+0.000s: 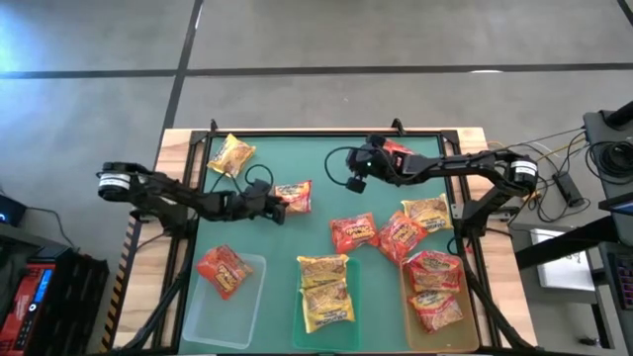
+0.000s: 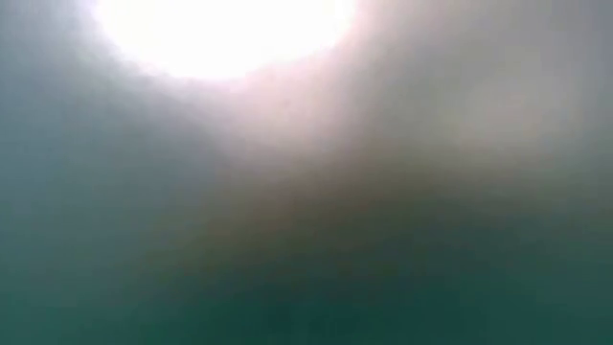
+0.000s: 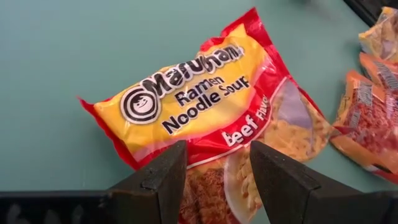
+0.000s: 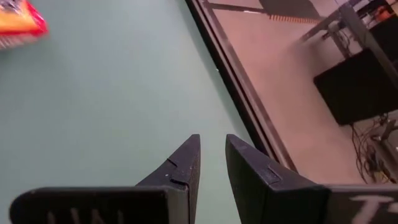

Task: Sort Maruchan noodles
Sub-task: Put the red noodle pack into the orange bin

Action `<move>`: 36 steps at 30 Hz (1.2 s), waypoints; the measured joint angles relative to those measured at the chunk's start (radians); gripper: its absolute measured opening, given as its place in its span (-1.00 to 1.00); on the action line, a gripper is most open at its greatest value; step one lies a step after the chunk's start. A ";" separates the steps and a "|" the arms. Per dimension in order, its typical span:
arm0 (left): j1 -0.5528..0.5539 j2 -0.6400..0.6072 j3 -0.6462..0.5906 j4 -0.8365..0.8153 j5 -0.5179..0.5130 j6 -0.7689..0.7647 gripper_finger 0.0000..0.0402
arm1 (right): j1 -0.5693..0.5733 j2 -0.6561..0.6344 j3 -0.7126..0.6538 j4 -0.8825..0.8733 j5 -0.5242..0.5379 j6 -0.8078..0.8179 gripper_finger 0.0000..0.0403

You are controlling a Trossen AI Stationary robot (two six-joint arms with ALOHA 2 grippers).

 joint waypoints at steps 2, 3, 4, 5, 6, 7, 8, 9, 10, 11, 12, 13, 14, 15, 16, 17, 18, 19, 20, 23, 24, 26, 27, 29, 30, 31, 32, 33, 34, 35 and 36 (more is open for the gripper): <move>0.014 0.021 0.034 -0.001 0.013 0.044 -0.19 | 0.000 0.000 0.000 -0.004 0.000 -0.006 -0.67; 0.020 0.027 0.051 -0.009 0.017 0.069 -0.19 | 0.000 0.000 0.000 -0.014 0.000 0.015 -0.67; 0.025 0.035 0.072 -0.020 0.017 0.090 -0.19 | 0.000 0.000 0.000 -0.031 0.001 0.048 -0.67; 0.030 0.042 0.094 -0.036 0.016 0.107 -0.19 | 0.000 -0.002 0.000 -0.054 0.001 0.074 -0.67; 0.033 0.044 0.111 -0.056 0.017 0.118 -0.19 | 0.000 -0.002 0.000 -0.076 0.002 0.098 -0.67; 0.034 0.044 0.127 -0.089 0.016 0.129 -0.19 | 0.000 -0.004 0.000 -0.099 0.002 0.118 -0.67; 0.034 0.044 0.146 -0.114 0.016 0.142 -0.19 | -0.004 -0.005 0.000 -0.130 0.002 0.139 -0.67; 0.034 0.040 0.164 -0.133 0.019 0.152 -0.19 | -0.005 -0.008 0.000 -0.163 0.001 0.164 -0.67; 0.032 0.031 0.178 -0.162 0.028 0.162 -0.19 | -0.004 -0.008 0.000 -0.188 -0.003 0.188 -0.67; 0.029 0.022 0.191 -0.194 0.043 0.167 -0.19 | -0.005 -0.009 0.000 -0.204 -0.024 0.211 -0.67; 0.023 0.017 0.204 -0.215 0.062 0.167 -0.19 | -0.006 -0.011 0.000 -0.219 -0.063 0.231 -0.67; 0.014 0.009 0.214 -0.237 0.080 0.168 -0.19 | -0.009 -0.013 0.000 -0.229 -0.120 0.245 -0.67; 0.003 -0.003 0.216 -0.265 0.083 0.167 -0.19 | -0.010 -0.014 0.000 -0.228 -0.195 0.250 -0.67; -0.010 -0.013 0.220 -0.287 0.082 0.166 -0.19 | -0.013 -0.014 -0.002 -0.224 -0.280 0.252 -0.67; -0.023 -0.017 0.228 -0.299 0.078 0.159 -0.19 | -0.017 -0.014 -0.005 -0.225 -0.358 0.254 -0.67; -0.035 -0.023 0.231 -0.307 0.074 0.149 -0.19 | -0.019 -0.014 -0.007 -0.231 -0.413 0.258 -0.67; -0.048 -0.028 0.230 -0.325 0.064 0.137 -0.19 | -0.022 -0.014 -0.012 -0.230 -0.451 0.264 -0.67; -0.060 -0.028 0.227 -0.332 0.049 0.126 -0.19 | -0.027 -0.014 -0.018 -0.227 -0.473 0.265 -0.67; -0.071 -0.022 0.226 -0.328 0.028 0.118 -0.19 | -0.034 -0.020 -0.026 -0.227 -0.487 0.265 -0.67; -0.080 -0.008 0.215 -0.338 -0.042 0.091 -0.19 | -0.050 -0.034 -0.048 -0.213 -0.531 0.267 -0.67; -0.080 -0.002 0.215 -0.330 -0.054 0.090 -0.19 | -0.056 -0.042 -0.059 -0.211 -0.557 0.272 -0.67; -0.079 0.003 0.210 -0.341 -0.062 0.090 -0.19 | -0.061 -0.049 -0.080 -0.175 -0.619 0.301 -0.67; -0.080 0.010 0.209 -0.340 -0.062 0.090 -0.19 | -0.066 -0.054 -0.091 -0.140 -0.652 0.317 -0.67; -0.080 0.022 0.204 -0.344 -0.062 0.090 -0.19 | -0.068 -0.062 -0.119 -0.068 -0.693 0.357 -0.67; -0.080 0.027 0.202 -0.355 -0.062 0.089 -0.19 | -0.069 -0.062 -0.128 -0.018 -0.698 0.384 -0.67; -0.080 0.034 0.201 -0.353 -0.063 0.086 -0.19 | -0.068 -0.061 -0.135 0.015 -0.698 0.407 -0.67; -0.080 0.040 0.201 -0.348 -0.063 0.083 -0.19 | -0.068 -0.061 -0.141 0.019 -0.698 0.430 -0.67; -0.081 0.045 0.201 -0.349 -0.063 0.079 -0.19 | -0.068 -0.059 -0.143 0.018 -0.698 0.447 -0.67; -0.081 0.049 0.201 -0.349 -0.063 0.076 -0.19 | -0.068 -0.056 -0.143 0.025 -0.698 0.458 -0.67; -0.082 0.058 0.201 -0.347 -0.061 0.075 -0.19 | -0.068 -0.056 -0.142 0.023 -0.698 0.474 -0.67; -0.082 0.064 0.203 -0.344 -0.062 0.077 -0.19 | -0.068 -0.060 -0.143 0.013 -0.704 0.486 -0.67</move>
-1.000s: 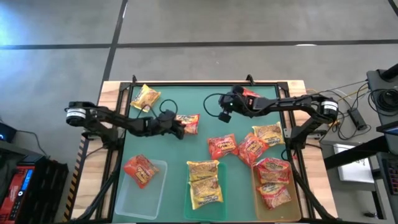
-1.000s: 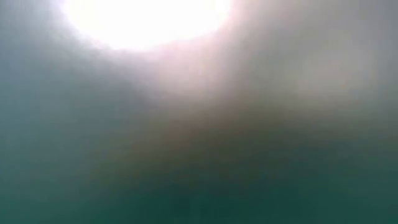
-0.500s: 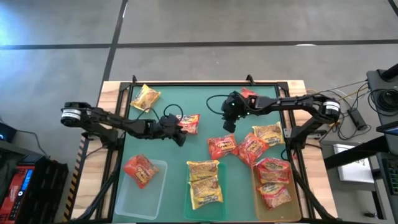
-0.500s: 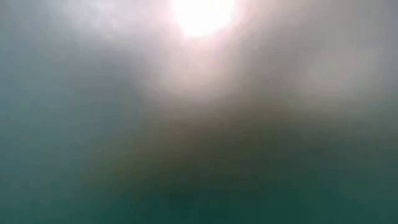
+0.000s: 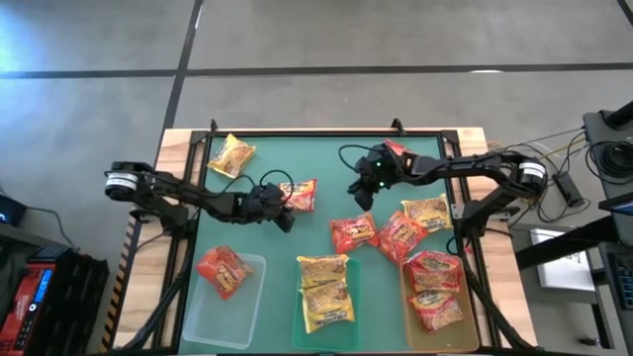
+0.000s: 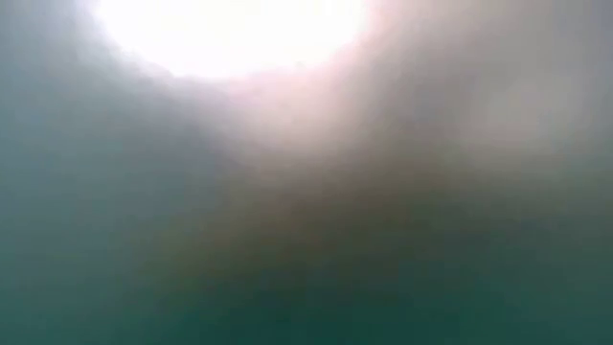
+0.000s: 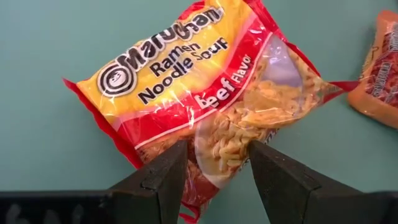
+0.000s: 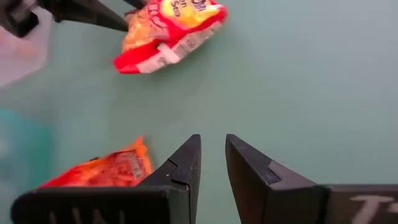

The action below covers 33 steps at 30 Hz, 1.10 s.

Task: Sort Maruchan noodles
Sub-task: Put the red noodle pack into the orange bin

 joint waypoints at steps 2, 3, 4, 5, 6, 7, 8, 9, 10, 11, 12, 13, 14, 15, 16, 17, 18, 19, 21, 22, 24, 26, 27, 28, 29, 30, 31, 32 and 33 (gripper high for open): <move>0.000 0.016 0.000 0.015 0.005 0.017 -0.19 | -0.001 -0.008 0.000 -0.008 -0.060 0.030 -0.67; 0.000 0.027 0.001 0.026 0.004 0.023 -0.19 | -0.001 -0.014 0.000 -0.021 -0.106 0.049 -0.67; 0.000 0.036 0.002 0.032 0.004 0.031 -0.19 | 0.000 -0.019 0.000 -0.028 -0.146 0.071 -0.67; 0.000 0.042 0.003 0.034 0.003 0.041 -0.19 | 0.001 -0.025 0.000 -0.027 -0.173 0.090 -0.67; 0.000 0.052 0.002 0.039 0.003 0.049 -0.19 | 0.002 -0.035 0.001 -0.035 -0.192 0.107 -0.67; 0.001 0.063 0.002 0.047 0.001 0.058 -0.19 | 0.002 -0.046 0.000 -0.051 -0.195 0.127 -0.67; 0.001 0.069 0.002 0.054 -0.001 0.070 -0.19 | 0.001 -0.054 0.000 -0.053 -0.196 0.141 -0.67; 0.001 0.078 0.003 0.061 -0.003 0.079 -0.19 | 0.000 -0.060 0.000 -0.047 -0.195 0.154 -0.67; 0.001 0.090 0.004 0.076 -0.003 0.090 -0.19 | 0.000 -0.063 0.000 -0.047 -0.188 0.172 -0.67; 0.002 0.099 0.008 0.086 -0.004 0.102 -0.19 | 0.000 -0.065 0.000 -0.049 -0.168 0.195 -0.67; 0.003 0.106 0.012 0.093 -0.004 0.115 -0.19 | 0.000 -0.065 0.000 -0.048 -0.136 0.215 -0.67; 0.003 0.114 0.017 0.094 -0.007 0.126 -0.19 | 0.001 -0.065 0.000 -0.047 -0.095 0.233 -0.67; 0.003 0.119 0.022 0.095 -0.010 0.136 -0.19 | 0.001 -0.063 0.000 -0.045 -0.056 0.251 -0.67; 0.002 0.125 0.028 0.095 -0.012 0.147 -0.19 | 0.000 -0.059 0.000 -0.046 -0.036 0.266 -0.67; 0.002 0.128 0.033 0.096 -0.010 0.154 -0.19 | -0.003 -0.052 0.001 -0.045 -0.031 0.282 -0.67; 0.003 0.131 0.036 0.098 -0.008 0.161 -0.19 | -0.007 -0.044 0.003 -0.047 -0.033 0.294 -0.66; 0.003 0.135 0.040 0.098 -0.007 0.168 -0.19 | -0.012 -0.038 0.003 -0.048 -0.049 0.310 -0.65; 0.003 0.139 0.042 0.102 -0.009 0.171 -0.19 | -0.017 -0.031 0.004 -0.049 -0.072 0.320 -0.62; 0.004 0.151 0.042 0.116 -0.011 0.172 -0.19 | -0.022 -0.015 0.011 -0.042 -0.109 0.328 -0.56; 0.004 0.159 0.042 0.123 -0.012 0.172 -0.19 | -0.024 -0.009 0.012 -0.038 -0.117 0.328 -0.52; 0.004 0.170 0.039 0.146 -0.015 0.172 -0.19 | -0.024 0.006 0.011 -0.032 -0.118 0.332 -0.43; 0.004 0.179 0.037 0.171 -0.014 0.178 -0.19 | -0.024 0.022 0.011 0.001 -0.118 0.358 -0.34; 0.004 0.182 0.037 0.183 -0.011 0.185 -0.19 | -0.024 0.029 0.011 0.012 -0.117 0.373 -0.30; 0.004 0.183 0.037 0.195 -0.007 0.194 -0.19 | -0.024 0.040 0.011 0.036 -0.117 0.387 -0.26; 0.004 0.184 0.037 0.206 -0.006 0.199 -0.19 | -0.024 0.051 0.011 0.068 -0.116 0.402 -0.23; 0.005 0.184 0.038 0.208 -0.005 0.201 -0.19 | -0.024 0.064 0.011 0.096 -0.117 0.430 -0.19; 0.006 0.184 0.038 0.212 -0.002 0.201 -0.19 | -0.024 0.079 0.011 0.129 -0.116 0.470 -0.16; 0.008 0.184 0.037 0.215 0.000 0.201 -0.19 | -0.024 0.095 0.011 0.162 -0.116 0.504 -0.14; 0.008 0.184 0.037 0.220 0.001 0.201 -0.19 | -0.024 0.109 0.011 0.184 -0.116 0.534 -0.11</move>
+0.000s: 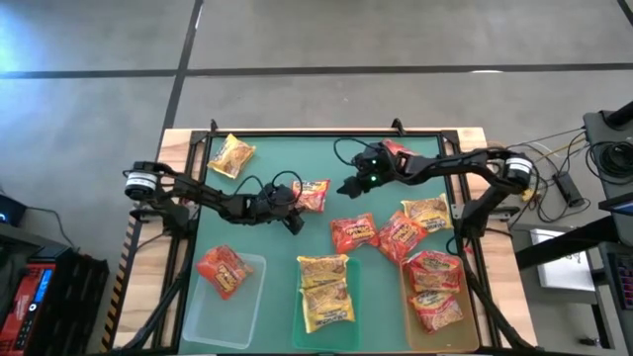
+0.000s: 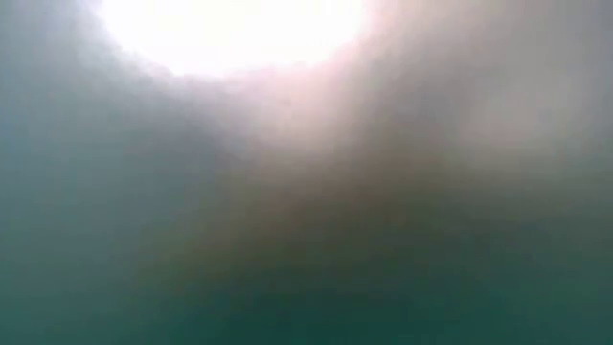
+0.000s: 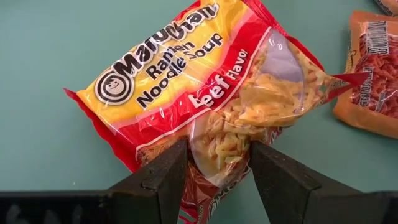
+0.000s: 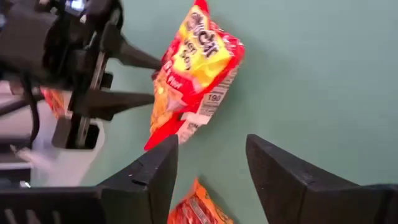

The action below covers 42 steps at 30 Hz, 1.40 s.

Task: Sort Maruchan noodles
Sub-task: Put the red noodle pack into the orange bin

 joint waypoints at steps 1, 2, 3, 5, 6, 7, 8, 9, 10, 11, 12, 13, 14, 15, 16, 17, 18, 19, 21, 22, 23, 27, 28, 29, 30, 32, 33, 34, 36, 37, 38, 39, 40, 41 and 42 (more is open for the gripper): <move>0.000 0.000 -0.001 0.002 -0.001 0.000 -0.19 | 0.000 0.016 0.000 0.016 0.000 0.024 -0.10; 0.000 0.002 -0.001 0.003 -0.001 0.000 -0.19 | 0.000 0.034 0.000 0.040 0.001 0.044 -0.08; 0.000 0.005 -0.001 0.006 -0.001 -0.001 -0.19 | 0.000 0.051 0.000 0.056 0.001 0.062 -0.07; 0.000 0.011 -0.001 0.011 -0.007 -0.002 -0.19 | 0.000 0.088 0.000 0.095 0.001 0.093 -0.07; 0.000 0.015 -0.001 0.013 -0.010 -0.002 -0.19 | 0.000 0.104 0.000 0.120 0.001 0.107 -0.07; 0.000 0.021 -0.001 0.019 -0.011 -0.002 -0.19 | 0.000 0.119 0.000 0.136 0.000 0.118 -0.07; 0.000 0.026 -0.001 0.028 -0.011 -0.003 -0.19 | 0.000 0.134 0.000 0.156 -0.001 0.133 -0.07; 0.000 0.029 0.000 0.032 -0.011 -0.003 -0.19 | 0.000 0.150 0.000 0.183 -0.001 0.146 -0.07; 0.000 0.035 -0.001 0.040 -0.011 -0.003 -0.19 | 0.000 0.165 0.000 0.207 -0.001 0.162 -0.07; 0.000 0.041 0.000 0.051 -0.013 -0.003 -0.19 | 0.000 0.178 0.000 0.231 -0.001 0.172 -0.07; 0.000 0.046 0.001 0.058 -0.015 -0.003 -0.19 | 0.000 0.188 0.000 0.249 -0.001 0.185 -0.07; 0.000 0.052 0.002 0.064 -0.017 -0.003 -0.19 | 0.002 0.198 0.000 0.268 -0.001 0.193 -0.07; 0.000 0.056 0.002 0.071 -0.021 -0.003 -0.19 | 0.003 0.207 0.000 0.292 -0.001 0.196 -0.07; 0.000 0.061 0.002 0.083 -0.027 -0.004 -0.19 | 0.004 0.210 0.001 0.300 -0.001 0.199 -0.07; 0.000 0.066 0.002 0.092 -0.030 -0.005 -0.19 | 0.006 0.214 0.000 0.305 -0.002 0.201 -0.07; 0.001 0.070 0.002 0.103 -0.030 -0.004 -0.19 | 0.008 0.220 0.000 0.320 -0.002 0.201 -0.07; 0.002 0.073 0.002 0.112 -0.029 -0.005 -0.19 | 0.010 0.223 0.000 0.325 -0.001 0.201 -0.07; 0.003 0.077 0.001 0.123 -0.029 -0.005 -0.19 | 0.011 0.225 0.000 0.328 -0.001 0.201 -0.07; 0.004 0.082 0.001 0.142 -0.026 -0.004 -0.19 | 0.013 0.228 0.000 0.346 -0.001 0.203 -0.07; 0.004 0.084 0.001 0.150 -0.022 -0.004 -0.19 | 0.013 0.228 0.000 0.348 -0.001 0.202 -0.07; 0.005 0.085 0.001 0.155 -0.020 -0.004 -0.19 | 0.014 0.228 0.000 0.357 0.000 0.201 -0.07; 0.008 0.086 0.000 0.181 -0.017 -0.004 -0.19 | 0.017 0.228 0.000 0.365 0.000 0.191 -0.07; 0.008 0.086 0.000 0.188 -0.017 -0.005 -0.19 | 0.018 0.229 0.000 0.364 0.000 0.190 -0.07; 0.008 0.087 0.000 0.195 -0.016 -0.005 -0.19 | 0.019 0.232 0.000 0.364 0.000 0.190 -0.07; 0.008 0.087 0.000 0.198 -0.017 -0.004 -0.19 | 0.020 0.236 0.000 0.359 0.000 0.188 -0.07; 0.008 0.087 0.001 0.197 -0.017 -0.005 -0.19 | 0.023 0.249 0.000 0.353 0.000 0.189 -0.07; 0.008 0.087 0.001 0.197 -0.017 -0.005 -0.19 | 0.023 0.250 0.000 0.355 0.001 0.191 -0.07; 0.008 0.087 0.001 0.197 -0.017 -0.005 -0.19 | 0.023 0.252 0.000 0.359 0.001 0.190 -0.07; 0.008 0.087 0.001 0.198 -0.018 -0.005 -0.19 | 0.024 0.254 0.000 0.357 0.032 0.185 -0.07; 0.008 0.087 0.001 0.198 -0.018 -0.005 -0.19 | 0.026 0.254 0.000 0.357 0.059 0.184 -0.07; 0.008 0.087 0.001 0.198 -0.019 -0.005 -0.19 | 0.027 0.253 0.000 0.358 0.081 0.177 -0.07; 0.008 0.087 0.001 0.199 -0.019 -0.005 -0.19 | 0.029 0.253 0.000 0.359 0.100 0.164 -0.07; 0.008 0.087 0.001 0.200 -0.018 -0.005 -0.19 | 0.029 0.253 0.001 0.358 0.117 0.156 -0.07; 0.008 0.087 0.001 0.202 -0.018 -0.005 -0.19 | 0.029 0.253 0.005 0.354 0.125 0.152 -0.07; 0.008 0.087 0.001 0.203 -0.018 -0.005 -0.19 | 0.029 0.253 0.008 0.353 0.127 0.151 -0.07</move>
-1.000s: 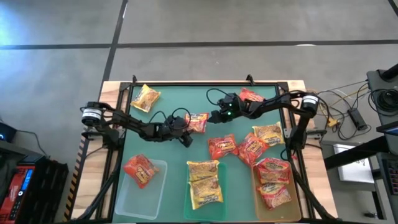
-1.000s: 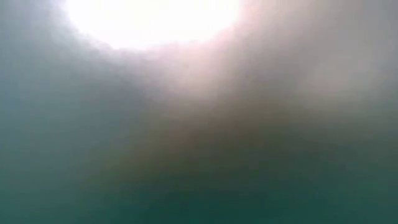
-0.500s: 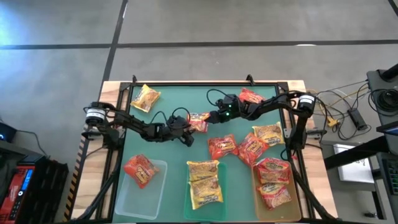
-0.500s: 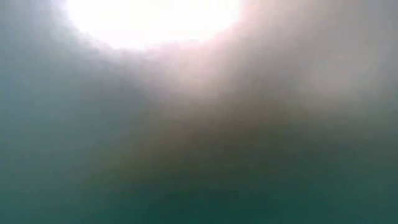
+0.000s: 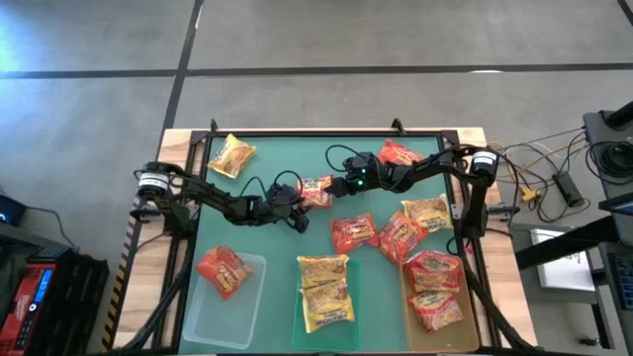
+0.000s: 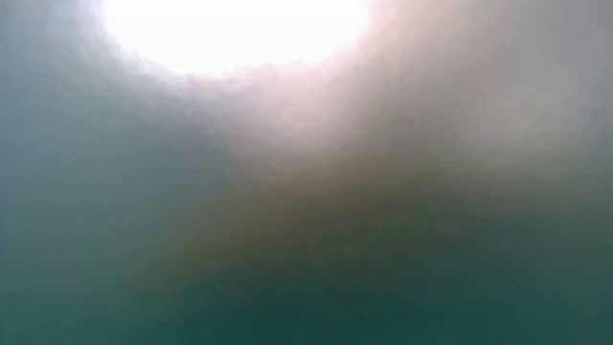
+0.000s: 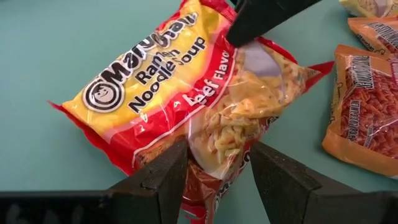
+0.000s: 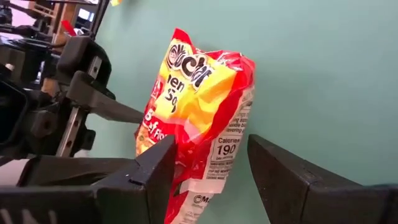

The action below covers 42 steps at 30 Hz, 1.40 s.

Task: Sort Maruchan noodles
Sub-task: Put the red noodle pack into the orange bin

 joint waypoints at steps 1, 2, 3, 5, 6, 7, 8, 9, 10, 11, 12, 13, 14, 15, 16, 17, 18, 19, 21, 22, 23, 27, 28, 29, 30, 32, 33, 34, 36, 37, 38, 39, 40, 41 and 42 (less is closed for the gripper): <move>0.000 0.000 0.000 0.000 0.000 0.000 -0.19 | 0.000 0.001 0.004 -0.001 -0.005 0.001 -0.07; 0.000 0.000 0.000 0.000 -0.001 0.000 -0.19 | 0.000 0.001 0.011 -0.004 -0.022 0.005 -0.07; 0.000 0.000 0.000 0.000 -0.001 0.000 -0.19 | 0.000 0.002 0.018 -0.007 -0.046 0.006 -0.07; 0.000 0.000 0.000 -0.001 -0.003 0.000 -0.19 | 0.001 0.002 0.035 -0.006 -0.082 0.007 -0.07; 0.000 -0.001 -0.001 -0.003 -0.005 0.000 -0.19 | 0.002 0.002 0.042 -0.006 -0.089 0.006 -0.06; 0.000 -0.001 -0.001 -0.004 -0.007 0.000 -0.19 | 0.002 0.002 0.048 -0.008 -0.094 0.000 -0.05; 0.000 -0.001 -0.001 -0.004 -0.008 0.000 -0.19 | 0.003 0.002 0.053 -0.015 -0.094 -0.004 -0.04; 0.000 -0.001 -0.001 -0.004 -0.008 0.000 -0.19 | 0.003 0.002 0.057 -0.025 -0.094 -0.007 -0.02; 0.000 -0.001 0.000 -0.003 -0.008 0.000 -0.19 | 0.003 0.002 0.063 -0.038 -0.094 -0.010 0.00; 0.000 -0.001 0.000 -0.003 -0.008 0.000 -0.19 | 0.004 0.002 0.068 -0.057 -0.094 -0.015 0.03; 0.000 -0.001 0.000 0.000 -0.007 0.000 -0.19 | 0.004 0.002 0.072 -0.080 -0.095 -0.019 0.05; 0.000 -0.001 0.000 0.002 -0.007 0.000 -0.19 | 0.005 0.002 0.074 -0.100 -0.097 -0.019 0.06; 0.000 -0.001 0.000 0.003 -0.008 0.000 -0.19 | 0.005 0.002 0.074 -0.113 -0.098 -0.019 0.08; 0.000 -0.001 0.000 0.005 -0.008 0.000 -0.19 | 0.005 0.002 0.074 -0.117 -0.098 -0.019 0.09; 0.000 -0.001 0.000 0.008 -0.008 0.000 -0.19 | 0.006 0.002 0.074 -0.116 -0.098 -0.018 0.09; 0.000 -0.001 0.000 0.010 -0.008 0.000 -0.19 | 0.007 0.002 0.074 -0.113 -0.092 -0.018 0.10; 0.000 -0.001 0.000 0.011 -0.008 0.000 -0.19 | 0.009 0.002 0.075 -0.111 -0.080 -0.014 0.10; 0.000 -0.001 0.000 0.011 -0.008 0.000 -0.19 | 0.010 0.002 0.075 -0.112 -0.072 -0.014 0.10; 0.000 -0.001 0.000 0.012 -0.008 0.000 -0.19 | 0.010 0.002 0.075 -0.113 -0.053 -0.018 0.10; 0.000 -0.001 0.000 0.013 -0.008 0.000 -0.19 | 0.011 0.002 0.075 -0.112 -0.045 -0.019 0.10; 0.000 -0.001 0.000 0.015 -0.008 0.000 -0.19 | 0.011 0.002 0.075 -0.112 -0.040 -0.020 0.10; 0.000 -0.001 0.000 0.023 -0.008 0.000 -0.19 | 0.018 0.002 0.075 -0.111 -0.019 -0.033 0.10; 0.000 -0.001 0.000 0.027 -0.008 0.000 -0.19 | 0.020 0.002 0.075 -0.111 -0.015 -0.037 0.10; 0.000 0.000 0.000 0.031 -0.008 0.000 -0.19 | 0.023 0.002 0.075 -0.110 -0.006 -0.040 0.10; 0.000 0.000 0.000 0.036 -0.007 0.000 -0.19 | 0.028 0.002 0.075 -0.106 0.007 -0.044 0.10; 0.000 0.000 0.000 0.043 -0.007 0.000 -0.19 | 0.033 0.002 0.075 -0.102 0.030 -0.050 0.10; 0.000 0.000 0.000 0.045 -0.007 0.000 -0.19 | 0.034 0.002 0.075 -0.101 0.035 -0.053 0.10; 0.000 0.000 0.000 0.046 -0.007 0.000 -0.19 | 0.037 0.002 0.075 -0.101 0.040 -0.054 0.10; 0.000 0.000 0.000 0.047 -0.007 0.000 -0.19 | 0.044 0.002 0.075 -0.099 0.057 -0.056 0.10; 0.000 0.000 0.000 0.048 -0.007 0.000 -0.19 | 0.048 0.002 0.075 -0.097 0.067 -0.057 0.10; 0.000 0.000 -0.001 0.050 -0.007 0.000 -0.19 | 0.051 0.002 0.075 -0.096 0.076 -0.057 0.10; 0.000 0.000 -0.001 0.054 -0.007 0.000 -0.19 | 0.055 0.002 0.075 -0.094 0.084 -0.057 0.10; 0.000 0.001 -0.001 0.059 -0.006 0.000 -0.19 | 0.056 0.002 0.075 -0.091 0.085 -0.058 0.10; 0.000 0.001 -0.001 0.066 -0.006 0.000 -0.19 | 0.059 0.002 0.075 -0.091 0.086 -0.057 0.10; 0.000 0.001 -0.002 0.072 -0.006 0.000 -0.19 | 0.061 0.002 0.075 -0.091 0.088 -0.058 0.10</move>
